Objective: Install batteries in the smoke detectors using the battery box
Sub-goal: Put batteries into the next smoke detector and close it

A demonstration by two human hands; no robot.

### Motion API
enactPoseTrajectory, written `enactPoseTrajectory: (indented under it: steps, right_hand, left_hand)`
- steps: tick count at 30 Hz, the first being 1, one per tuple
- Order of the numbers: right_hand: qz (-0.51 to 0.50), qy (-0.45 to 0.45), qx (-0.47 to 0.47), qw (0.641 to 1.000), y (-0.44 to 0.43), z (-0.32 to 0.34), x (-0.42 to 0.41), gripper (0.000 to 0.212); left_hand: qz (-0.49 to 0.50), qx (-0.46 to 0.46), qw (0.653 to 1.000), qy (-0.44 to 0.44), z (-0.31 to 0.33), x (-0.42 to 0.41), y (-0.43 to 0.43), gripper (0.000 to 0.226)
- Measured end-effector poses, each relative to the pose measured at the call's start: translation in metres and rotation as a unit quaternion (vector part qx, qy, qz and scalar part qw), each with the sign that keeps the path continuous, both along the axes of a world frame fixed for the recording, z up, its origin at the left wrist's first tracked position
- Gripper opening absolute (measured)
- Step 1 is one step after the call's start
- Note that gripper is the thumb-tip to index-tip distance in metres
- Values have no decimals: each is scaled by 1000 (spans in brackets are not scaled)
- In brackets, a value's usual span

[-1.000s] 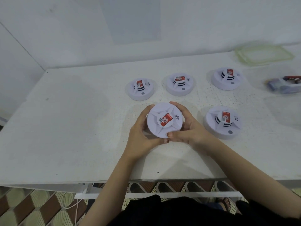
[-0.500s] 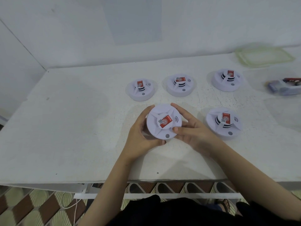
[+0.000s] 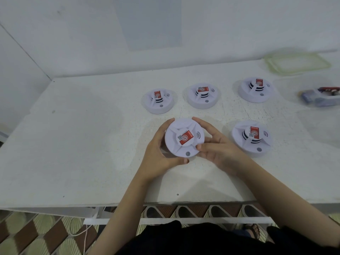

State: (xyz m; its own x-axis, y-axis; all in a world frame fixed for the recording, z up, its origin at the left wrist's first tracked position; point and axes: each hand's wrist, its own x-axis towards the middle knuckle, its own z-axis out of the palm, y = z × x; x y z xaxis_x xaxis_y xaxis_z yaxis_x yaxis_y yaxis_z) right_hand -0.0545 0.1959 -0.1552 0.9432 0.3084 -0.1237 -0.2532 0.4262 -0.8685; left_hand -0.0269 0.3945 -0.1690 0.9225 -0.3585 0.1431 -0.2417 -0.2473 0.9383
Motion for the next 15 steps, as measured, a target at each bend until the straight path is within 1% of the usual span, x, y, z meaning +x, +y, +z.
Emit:
enactPoseTrajectory:
  steps: [15]
  right_hand:
    - [3,10,-13,1000,-1,1,0,73]
  left_hand:
    - [-17,-11,1000,4,0,0,0,98]
